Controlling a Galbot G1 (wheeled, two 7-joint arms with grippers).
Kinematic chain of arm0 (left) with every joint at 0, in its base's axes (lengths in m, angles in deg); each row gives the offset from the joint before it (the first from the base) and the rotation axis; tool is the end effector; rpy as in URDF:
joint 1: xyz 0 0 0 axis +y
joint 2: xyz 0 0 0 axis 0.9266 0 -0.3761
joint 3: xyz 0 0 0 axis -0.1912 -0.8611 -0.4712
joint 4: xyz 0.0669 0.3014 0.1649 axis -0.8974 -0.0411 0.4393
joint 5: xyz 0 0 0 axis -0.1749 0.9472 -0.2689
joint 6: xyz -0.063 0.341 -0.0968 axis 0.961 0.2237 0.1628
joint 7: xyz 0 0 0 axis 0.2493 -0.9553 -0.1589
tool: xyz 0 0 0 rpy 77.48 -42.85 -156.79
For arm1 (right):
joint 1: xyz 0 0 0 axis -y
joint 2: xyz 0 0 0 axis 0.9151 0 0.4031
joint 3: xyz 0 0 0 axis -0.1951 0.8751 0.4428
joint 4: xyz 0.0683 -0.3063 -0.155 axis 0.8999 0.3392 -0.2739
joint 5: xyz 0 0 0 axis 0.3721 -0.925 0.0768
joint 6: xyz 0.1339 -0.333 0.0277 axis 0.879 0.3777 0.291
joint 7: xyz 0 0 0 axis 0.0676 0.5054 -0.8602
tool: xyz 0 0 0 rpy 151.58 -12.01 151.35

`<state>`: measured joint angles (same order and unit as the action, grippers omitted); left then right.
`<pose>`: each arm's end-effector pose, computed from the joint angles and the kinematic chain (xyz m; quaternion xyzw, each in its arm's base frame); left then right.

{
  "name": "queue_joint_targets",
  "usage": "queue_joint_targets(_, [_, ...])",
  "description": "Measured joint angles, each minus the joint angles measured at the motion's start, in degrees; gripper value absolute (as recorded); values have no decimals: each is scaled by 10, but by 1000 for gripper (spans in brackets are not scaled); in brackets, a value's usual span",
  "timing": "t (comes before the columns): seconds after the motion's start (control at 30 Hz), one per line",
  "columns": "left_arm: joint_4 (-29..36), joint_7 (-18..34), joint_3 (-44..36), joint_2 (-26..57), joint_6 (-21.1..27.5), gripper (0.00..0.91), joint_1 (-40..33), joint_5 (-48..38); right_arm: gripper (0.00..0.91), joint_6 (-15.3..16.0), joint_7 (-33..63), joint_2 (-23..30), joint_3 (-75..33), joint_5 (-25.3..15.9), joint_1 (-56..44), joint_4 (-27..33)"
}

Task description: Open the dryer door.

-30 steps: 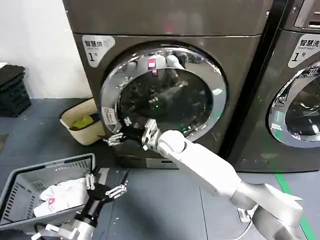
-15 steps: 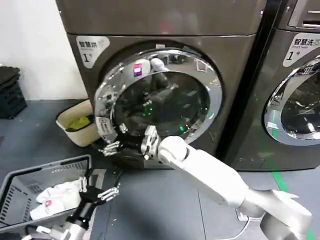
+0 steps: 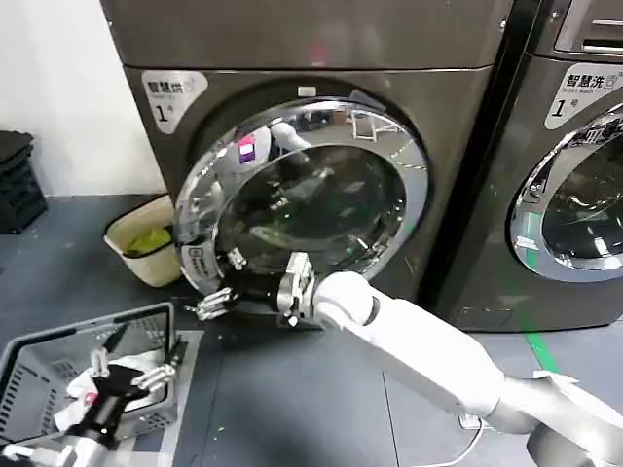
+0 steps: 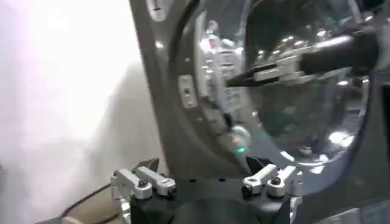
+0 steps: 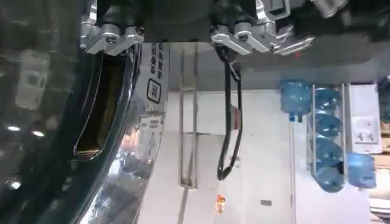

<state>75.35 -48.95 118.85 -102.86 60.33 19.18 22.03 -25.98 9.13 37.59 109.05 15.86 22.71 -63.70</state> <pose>0.1359 0.1607 -0.2559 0.0343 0.9917 0.1238 0.0105 0.4115 0.1690 -0.1707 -0.6532 0.7563 -0.0099 0.0352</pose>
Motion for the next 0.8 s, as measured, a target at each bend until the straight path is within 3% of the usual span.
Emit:
queue_joint_targets(0.4, [-22,-5,44,13,17,907,-39,-31,907,5,0,-28,-4,6,-13,-48])
queue_joint_targets(0.8, [-55,-22,26,36,25,907,-97,-49,907,7,-29,-73,-19,12,-32,-95])
